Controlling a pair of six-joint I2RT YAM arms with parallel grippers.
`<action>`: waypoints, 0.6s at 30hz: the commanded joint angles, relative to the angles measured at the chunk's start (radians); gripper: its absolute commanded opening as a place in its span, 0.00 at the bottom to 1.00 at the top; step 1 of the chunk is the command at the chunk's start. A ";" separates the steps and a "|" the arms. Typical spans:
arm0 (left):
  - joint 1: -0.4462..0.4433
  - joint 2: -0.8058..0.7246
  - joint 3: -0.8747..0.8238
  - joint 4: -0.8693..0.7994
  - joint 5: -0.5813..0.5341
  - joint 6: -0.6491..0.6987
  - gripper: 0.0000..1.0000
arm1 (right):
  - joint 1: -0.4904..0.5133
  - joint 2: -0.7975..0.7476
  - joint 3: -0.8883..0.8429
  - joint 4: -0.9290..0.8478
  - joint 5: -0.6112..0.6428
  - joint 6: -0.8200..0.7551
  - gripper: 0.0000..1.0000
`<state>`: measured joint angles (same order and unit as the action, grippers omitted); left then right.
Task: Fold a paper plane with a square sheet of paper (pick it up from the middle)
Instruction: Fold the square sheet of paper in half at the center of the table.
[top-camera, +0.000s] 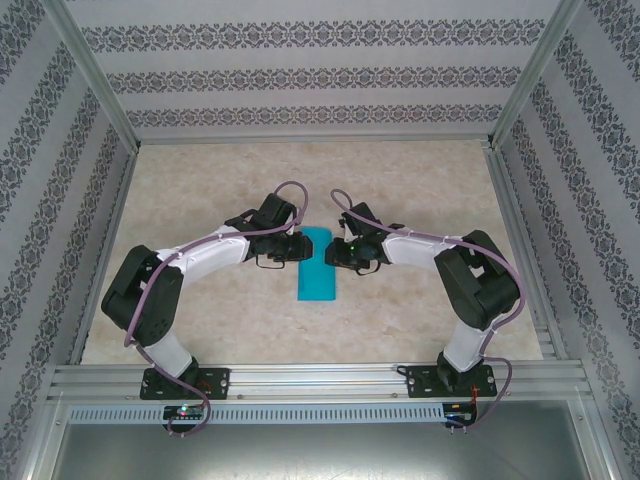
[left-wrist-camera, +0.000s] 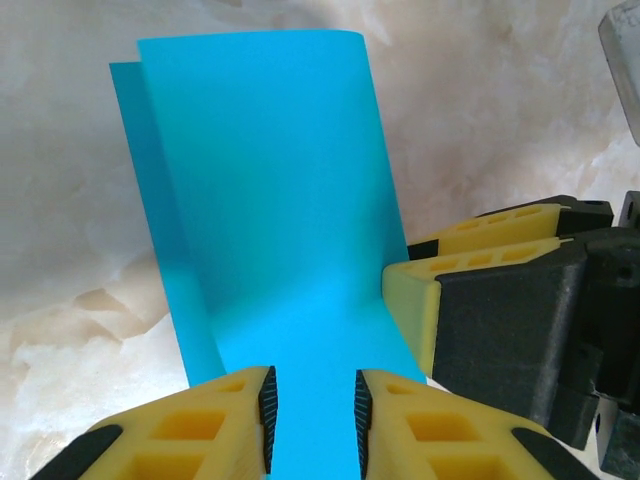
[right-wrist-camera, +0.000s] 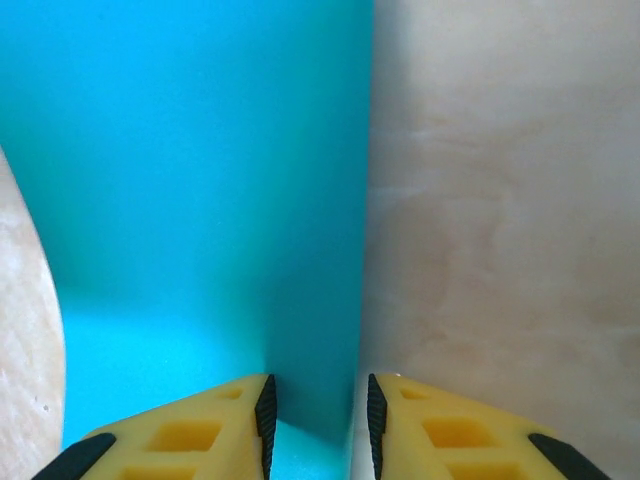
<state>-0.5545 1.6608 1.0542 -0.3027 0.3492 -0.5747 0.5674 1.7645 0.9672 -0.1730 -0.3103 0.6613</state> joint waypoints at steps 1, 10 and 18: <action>0.011 -0.048 -0.022 -0.031 -0.026 0.024 0.30 | 0.011 0.009 0.035 -0.043 0.028 -0.028 0.33; 0.013 -0.020 -0.034 0.001 0.018 0.008 0.30 | 0.022 0.046 0.073 -0.091 0.057 -0.002 0.33; 0.013 0.002 -0.044 0.016 0.032 0.004 0.29 | 0.039 0.076 0.100 -0.109 0.068 0.006 0.33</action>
<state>-0.5480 1.6459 1.0267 -0.3035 0.3656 -0.5755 0.5922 1.8160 1.0409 -0.2562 -0.2668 0.6582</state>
